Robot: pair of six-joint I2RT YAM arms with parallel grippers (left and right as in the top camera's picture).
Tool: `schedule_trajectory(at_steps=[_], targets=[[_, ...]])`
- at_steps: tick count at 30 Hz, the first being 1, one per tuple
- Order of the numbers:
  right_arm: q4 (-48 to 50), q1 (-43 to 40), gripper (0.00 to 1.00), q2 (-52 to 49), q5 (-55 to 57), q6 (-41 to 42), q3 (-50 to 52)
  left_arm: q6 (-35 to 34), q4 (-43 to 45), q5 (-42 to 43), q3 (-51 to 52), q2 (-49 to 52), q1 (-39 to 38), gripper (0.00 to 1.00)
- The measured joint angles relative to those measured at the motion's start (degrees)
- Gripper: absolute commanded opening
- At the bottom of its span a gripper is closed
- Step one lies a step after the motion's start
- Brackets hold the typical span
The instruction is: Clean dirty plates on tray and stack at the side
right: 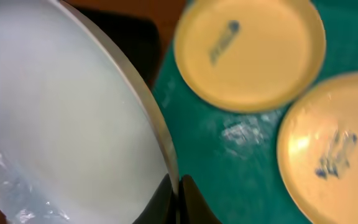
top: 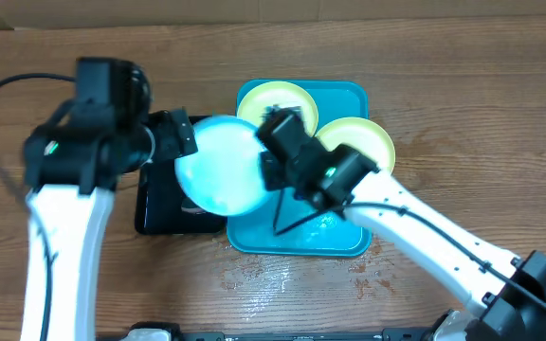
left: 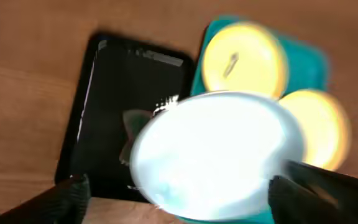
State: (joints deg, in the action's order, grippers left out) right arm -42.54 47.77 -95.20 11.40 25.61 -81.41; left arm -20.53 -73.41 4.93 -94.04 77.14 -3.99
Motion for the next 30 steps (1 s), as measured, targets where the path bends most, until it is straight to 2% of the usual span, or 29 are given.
schedule_trajectory(at_steps=[8, 14, 24, 30], targets=[[16.39, 5.07, 0.04, -6.10, 10.12, -6.01, -0.11, -0.02, -1.68, 0.46, -4.76, -11.67, 0.00, 1.00], [17.49, 7.34, 0.04, -8.79, 20.02, -8.94, -0.22, -0.02, -5.03, -0.37, -4.81, -15.30, 0.00, 1.00], [18.80, 20.87, 0.04, -6.27, 41.75, -15.58, -0.90, -0.02, -5.29, -1.92, -4.81, -15.10, 0.00, 1.00], [19.58, 25.46, 0.04, -5.97, 49.33, -18.23, -1.03, -0.02, -5.27, -2.14, -4.81, -15.10, 0.00, 1.00]])
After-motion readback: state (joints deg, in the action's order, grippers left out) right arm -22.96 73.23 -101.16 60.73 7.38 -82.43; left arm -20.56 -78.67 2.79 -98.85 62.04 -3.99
